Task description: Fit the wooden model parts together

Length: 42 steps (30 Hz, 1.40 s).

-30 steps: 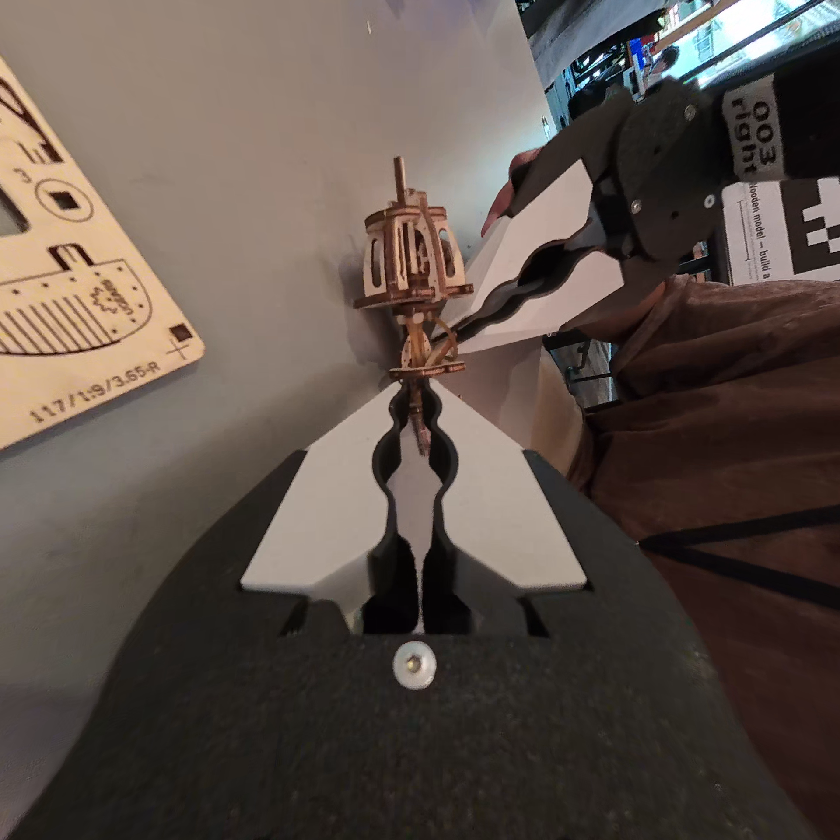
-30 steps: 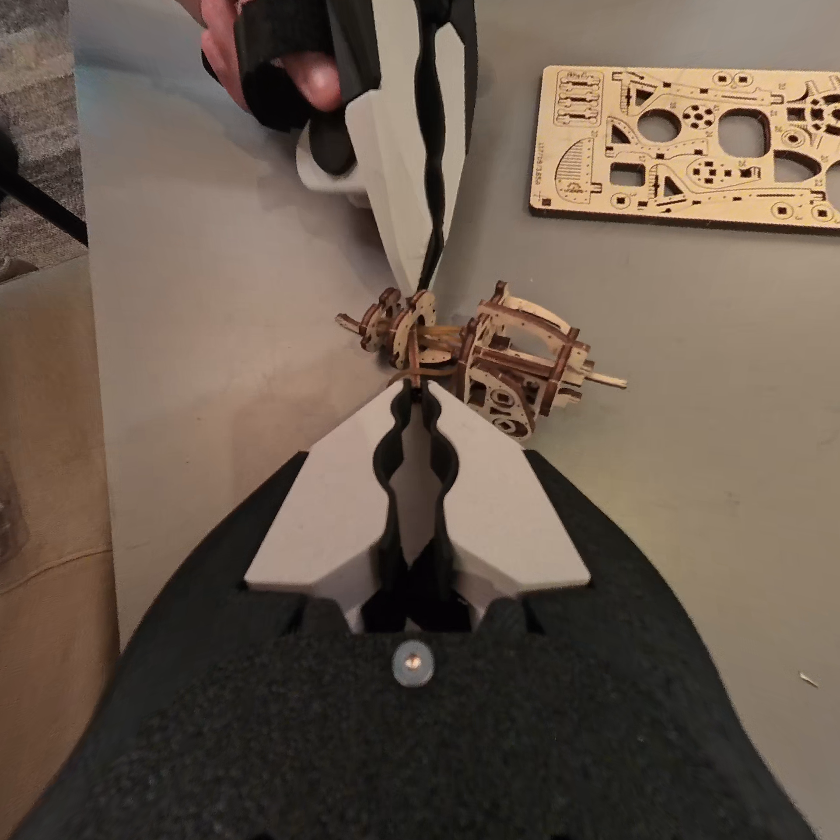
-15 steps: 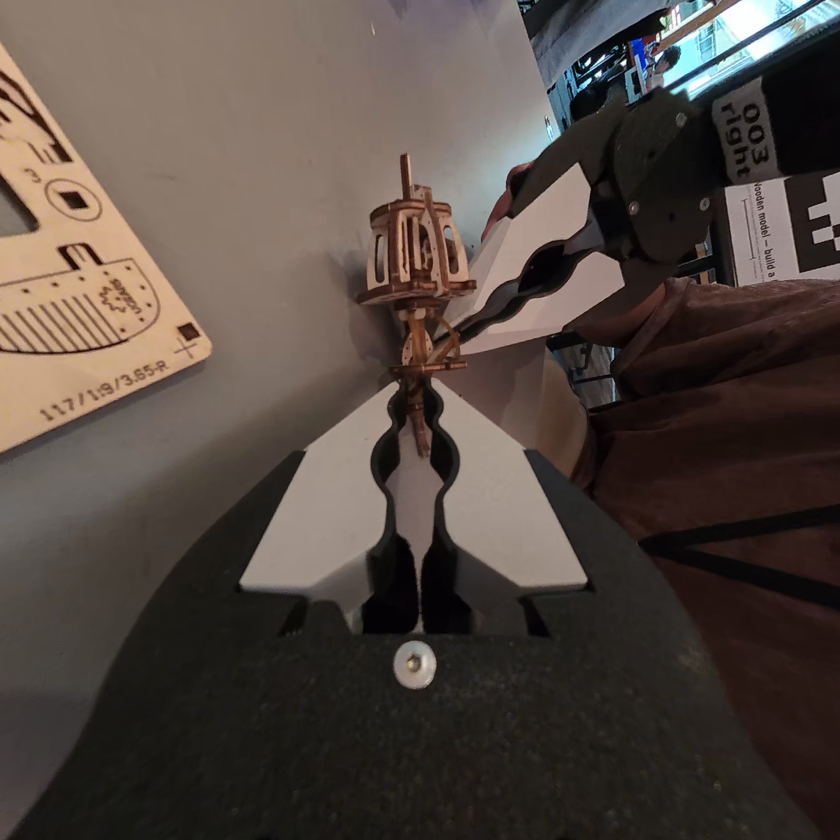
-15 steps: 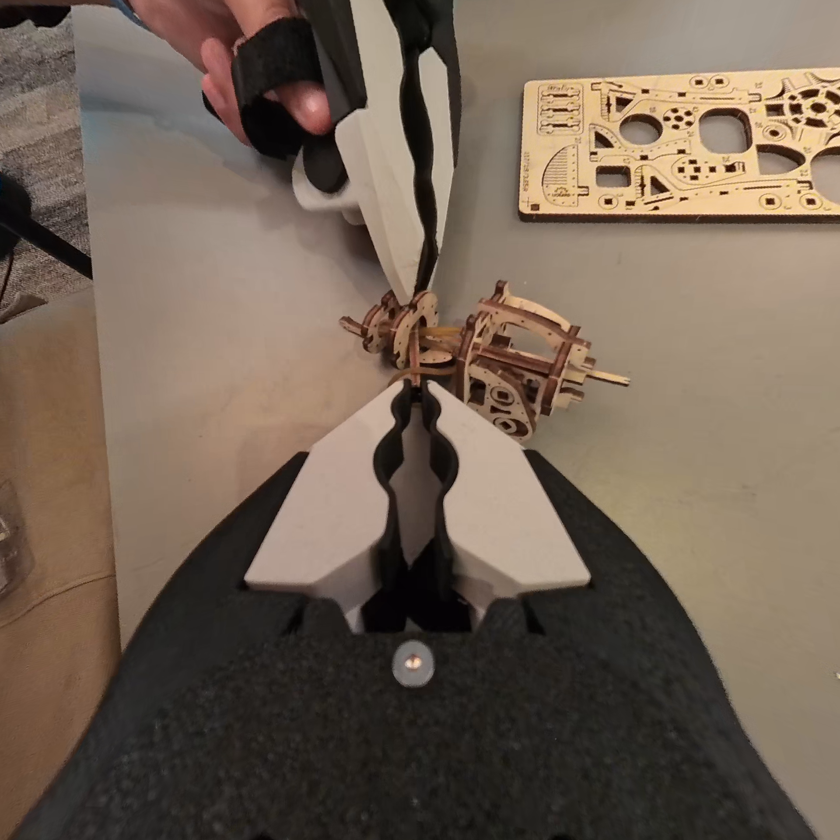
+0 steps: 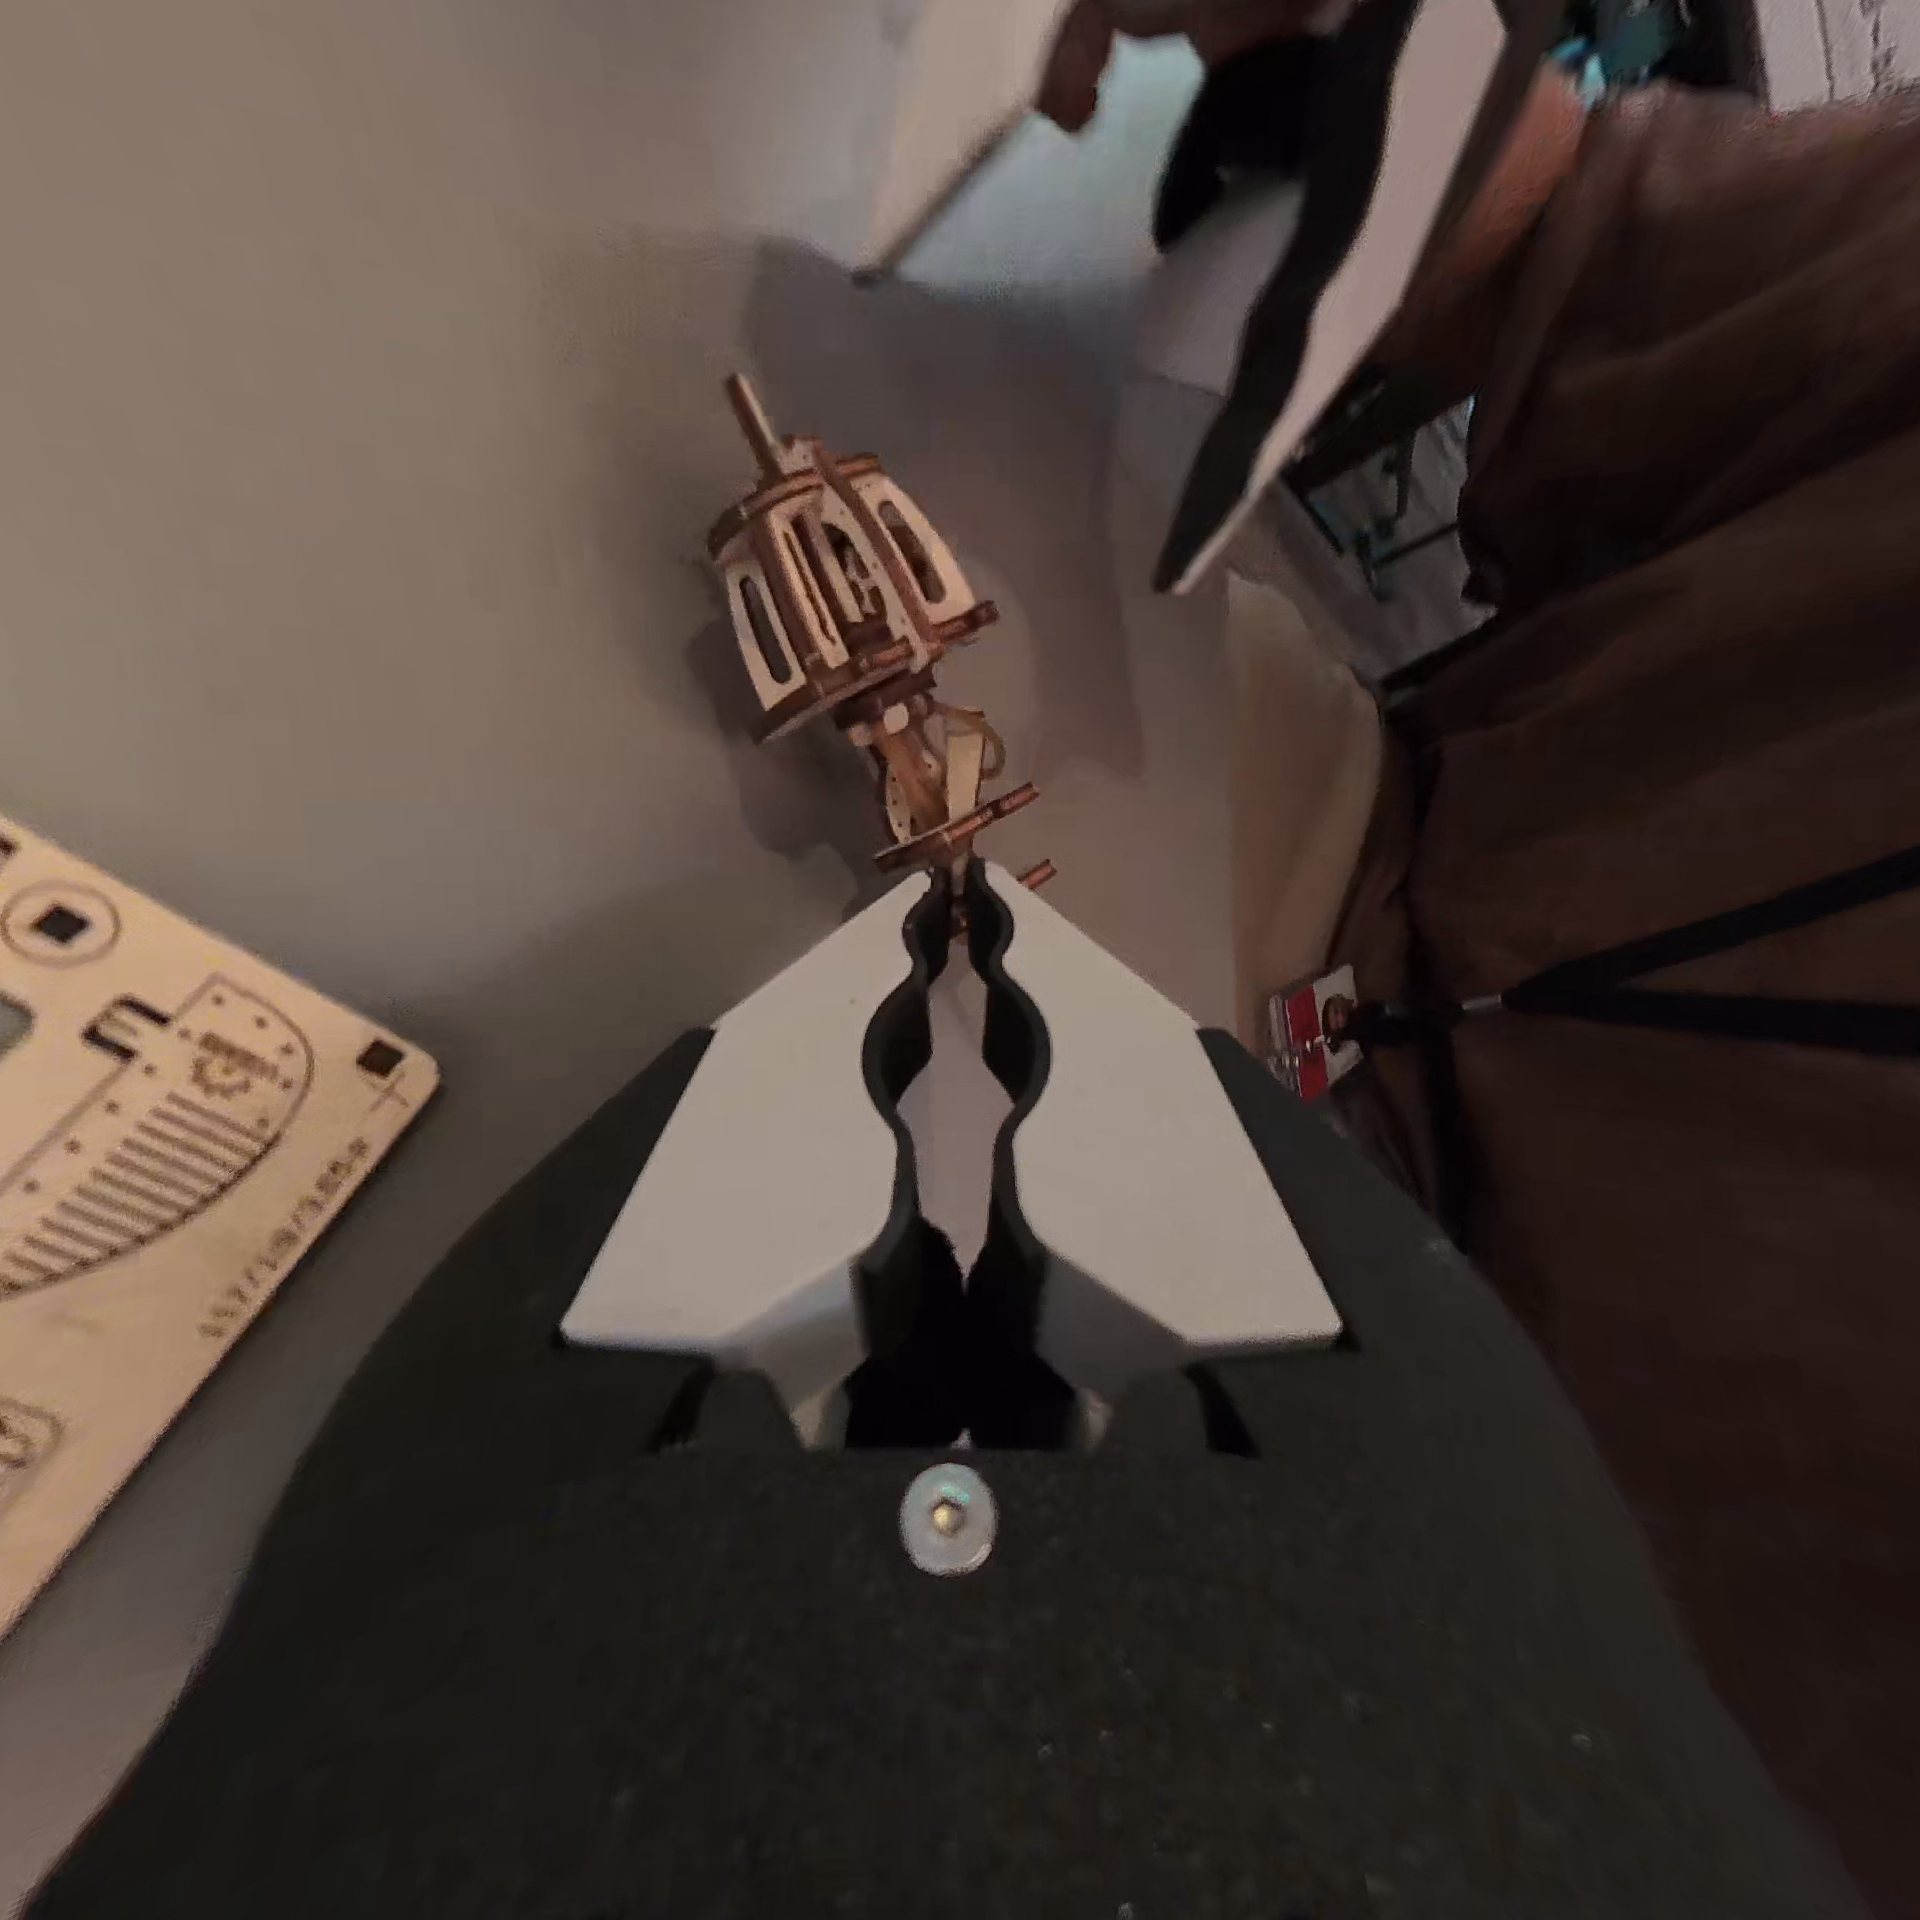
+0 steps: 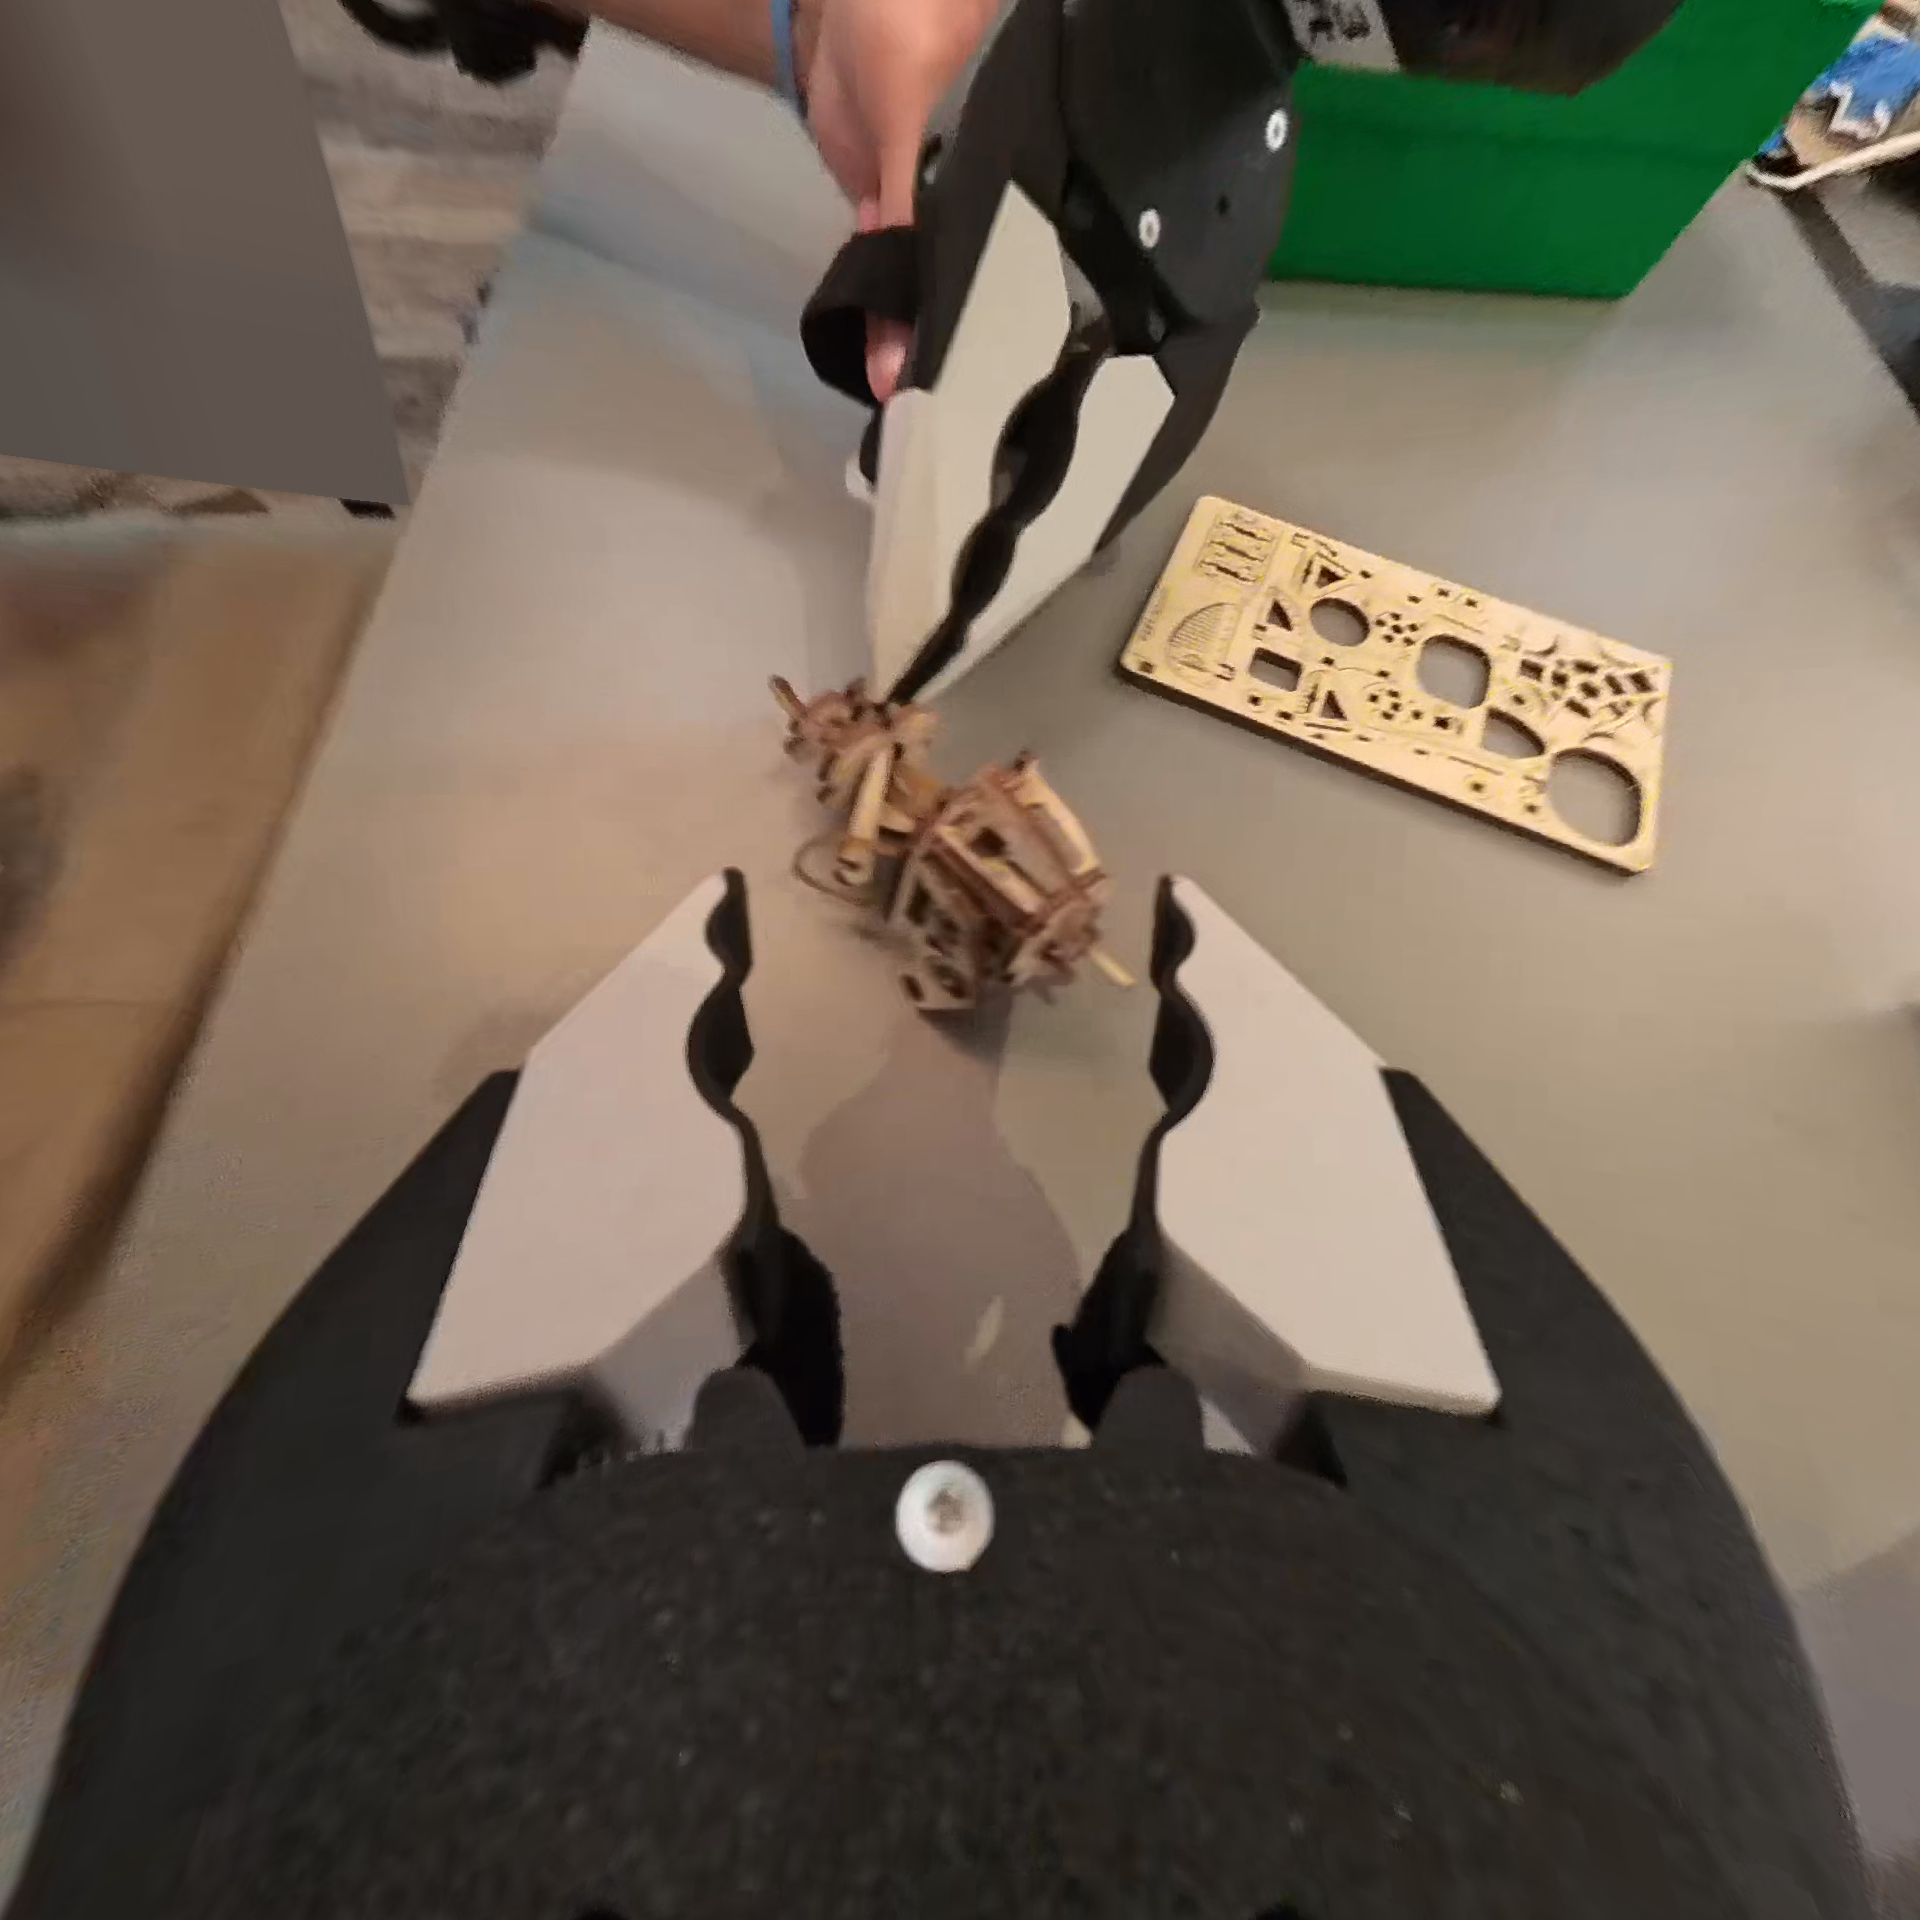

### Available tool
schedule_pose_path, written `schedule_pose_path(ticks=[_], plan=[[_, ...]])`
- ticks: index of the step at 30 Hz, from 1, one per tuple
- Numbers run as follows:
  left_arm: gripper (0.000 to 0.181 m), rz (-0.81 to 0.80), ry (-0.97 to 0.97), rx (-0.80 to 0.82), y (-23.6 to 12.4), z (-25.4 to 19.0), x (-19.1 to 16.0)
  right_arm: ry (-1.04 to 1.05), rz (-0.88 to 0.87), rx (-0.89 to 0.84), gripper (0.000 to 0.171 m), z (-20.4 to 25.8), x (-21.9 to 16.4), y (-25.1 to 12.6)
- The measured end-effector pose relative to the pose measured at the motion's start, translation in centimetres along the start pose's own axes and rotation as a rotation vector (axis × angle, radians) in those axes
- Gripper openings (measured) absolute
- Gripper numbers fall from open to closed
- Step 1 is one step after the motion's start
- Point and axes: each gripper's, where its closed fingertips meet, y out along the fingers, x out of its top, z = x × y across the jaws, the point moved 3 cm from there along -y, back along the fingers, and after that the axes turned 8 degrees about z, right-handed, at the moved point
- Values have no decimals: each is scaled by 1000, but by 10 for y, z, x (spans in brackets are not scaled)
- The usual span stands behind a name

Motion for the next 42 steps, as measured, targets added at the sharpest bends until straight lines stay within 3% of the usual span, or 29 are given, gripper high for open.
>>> schedule_pose_path(ticks=[1, 6, 14, 27, 42], plan=[[0, 21, 17, -6, 1, -1, 2, -33, 6, 13, 82, -5, -2, 4], [0, 63, 33, -46, 8, 3, 14, -101, 83, 228, 82, 0, -13, 33], [0, 16, 35, -111, 11, 8, 23, 63, 24, 400, 52, -7, -20, 34], [0, -84, -17, -202, 9, 18, 31, 62, 83, 341, 48, -12, -33, 26], [0, -98, -107, -175, 8, 29, 27, 58, 105, 263, 48, -17, -40, 22]])
